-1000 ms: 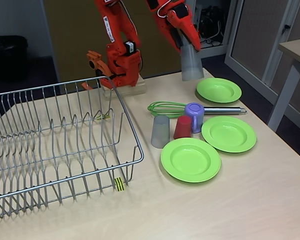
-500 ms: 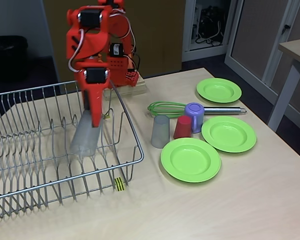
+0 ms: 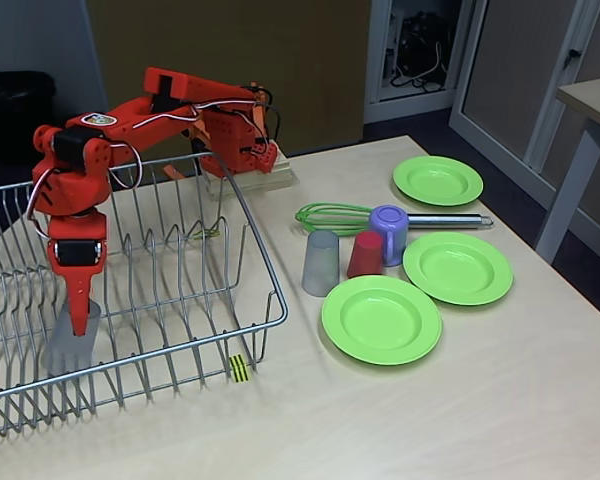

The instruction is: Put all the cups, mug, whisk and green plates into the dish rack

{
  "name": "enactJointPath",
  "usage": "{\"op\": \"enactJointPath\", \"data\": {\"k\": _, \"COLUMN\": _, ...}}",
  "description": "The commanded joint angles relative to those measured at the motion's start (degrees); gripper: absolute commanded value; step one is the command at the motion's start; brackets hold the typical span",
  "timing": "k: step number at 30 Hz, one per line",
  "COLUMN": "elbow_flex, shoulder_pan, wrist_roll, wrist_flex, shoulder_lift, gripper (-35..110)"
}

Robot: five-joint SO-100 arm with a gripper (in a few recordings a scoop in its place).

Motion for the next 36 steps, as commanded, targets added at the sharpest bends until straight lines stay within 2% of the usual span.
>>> {"op": "enactJointPath", "data": {"k": 1, "elbow_flex": -1.9, "shoulder_pan": 3.1, "wrist_roll": -2.8, "wrist_flex": -1.0, "shoulder_lift": 0.7, "gripper": 16}}
{"op": "enactJointPath", "data": {"k": 4, "elbow_flex": -2.8, "shoulder_pan": 3.8, "wrist_roll": -3.9, "wrist_flex": -0.6, "shoulder_lift": -0.3, "gripper": 30}}
{"op": "enactJointPath", "data": {"k": 8, "elbow_flex": -3.0, "shoulder_pan": 4.0, "wrist_roll": -4.7, "wrist_flex": -0.7, "shoulder_lift": -0.7, "gripper": 37}}
{"op": "enactJointPath", "data": {"k": 36, "elbow_flex": -4.7, "shoulder_pan": 2.3, "wrist_roll": -4.9, "wrist_flex": 2.0, "shoulder_lift": 4.3, "gripper": 39}}
